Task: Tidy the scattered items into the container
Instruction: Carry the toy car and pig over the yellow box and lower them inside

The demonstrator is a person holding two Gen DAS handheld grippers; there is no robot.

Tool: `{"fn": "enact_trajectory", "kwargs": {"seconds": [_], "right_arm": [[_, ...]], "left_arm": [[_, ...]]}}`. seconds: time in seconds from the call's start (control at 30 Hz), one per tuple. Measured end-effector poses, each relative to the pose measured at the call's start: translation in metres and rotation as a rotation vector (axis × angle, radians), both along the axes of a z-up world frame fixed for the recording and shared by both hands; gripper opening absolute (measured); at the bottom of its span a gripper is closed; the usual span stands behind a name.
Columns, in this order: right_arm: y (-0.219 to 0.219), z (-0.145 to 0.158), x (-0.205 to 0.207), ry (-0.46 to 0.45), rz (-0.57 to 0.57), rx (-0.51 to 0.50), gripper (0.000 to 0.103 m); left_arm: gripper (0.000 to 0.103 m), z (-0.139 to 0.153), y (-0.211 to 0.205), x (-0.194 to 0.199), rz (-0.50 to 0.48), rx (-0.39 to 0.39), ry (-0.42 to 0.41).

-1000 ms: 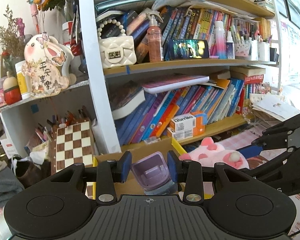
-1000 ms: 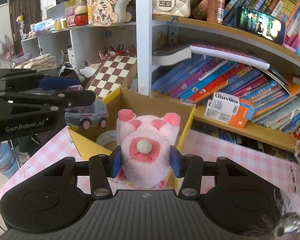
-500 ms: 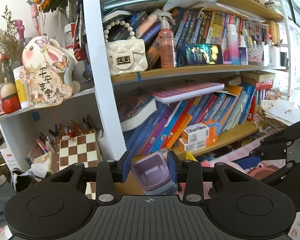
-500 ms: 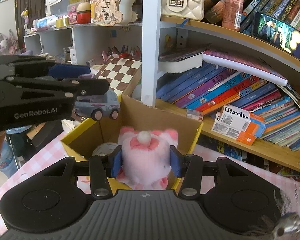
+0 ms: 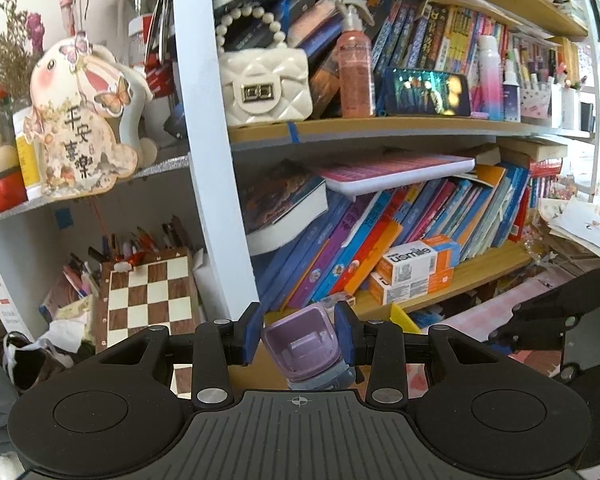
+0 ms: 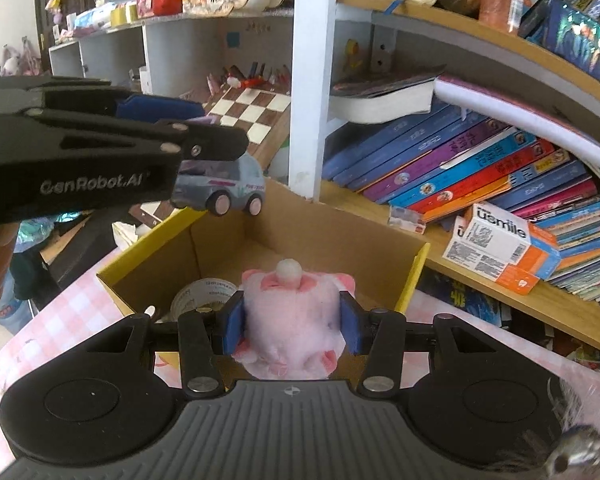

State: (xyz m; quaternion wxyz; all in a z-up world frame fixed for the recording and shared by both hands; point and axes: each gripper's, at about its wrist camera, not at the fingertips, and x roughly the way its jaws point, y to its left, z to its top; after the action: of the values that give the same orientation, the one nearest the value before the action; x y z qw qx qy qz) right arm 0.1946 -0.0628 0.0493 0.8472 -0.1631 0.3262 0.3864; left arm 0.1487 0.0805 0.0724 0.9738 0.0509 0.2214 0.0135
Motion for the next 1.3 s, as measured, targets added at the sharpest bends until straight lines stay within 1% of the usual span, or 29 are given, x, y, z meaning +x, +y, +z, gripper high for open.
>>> {"fn": "enact_trajectory", "kwargs": {"seconds": [0.53,0.67,0.97,1.3], "right_arm": [[0.025,-0.037,0.021,0.067,0.042,-0.066,0.046],[0.028,-0.043,0.026,0.072,0.051,-0.083,0.046],[0.035,-0.053,0.04,0.075,0.06,-0.125,0.046],[0.038,-0.062,0.057,0.093,0.064,-0.152,0.046]], "left_arm": [[0.037,-0.033,0.012,0.04,0.023,-0.022,0.081],[0.037,-0.043,0.014,0.05,0.025,-0.031,0.107],[0.037,-0.065,0.019,0.069,0.03,-0.019,0.175],[0.037,-0.08,0.026,0.084,0.034,-0.053,0.241]]}}
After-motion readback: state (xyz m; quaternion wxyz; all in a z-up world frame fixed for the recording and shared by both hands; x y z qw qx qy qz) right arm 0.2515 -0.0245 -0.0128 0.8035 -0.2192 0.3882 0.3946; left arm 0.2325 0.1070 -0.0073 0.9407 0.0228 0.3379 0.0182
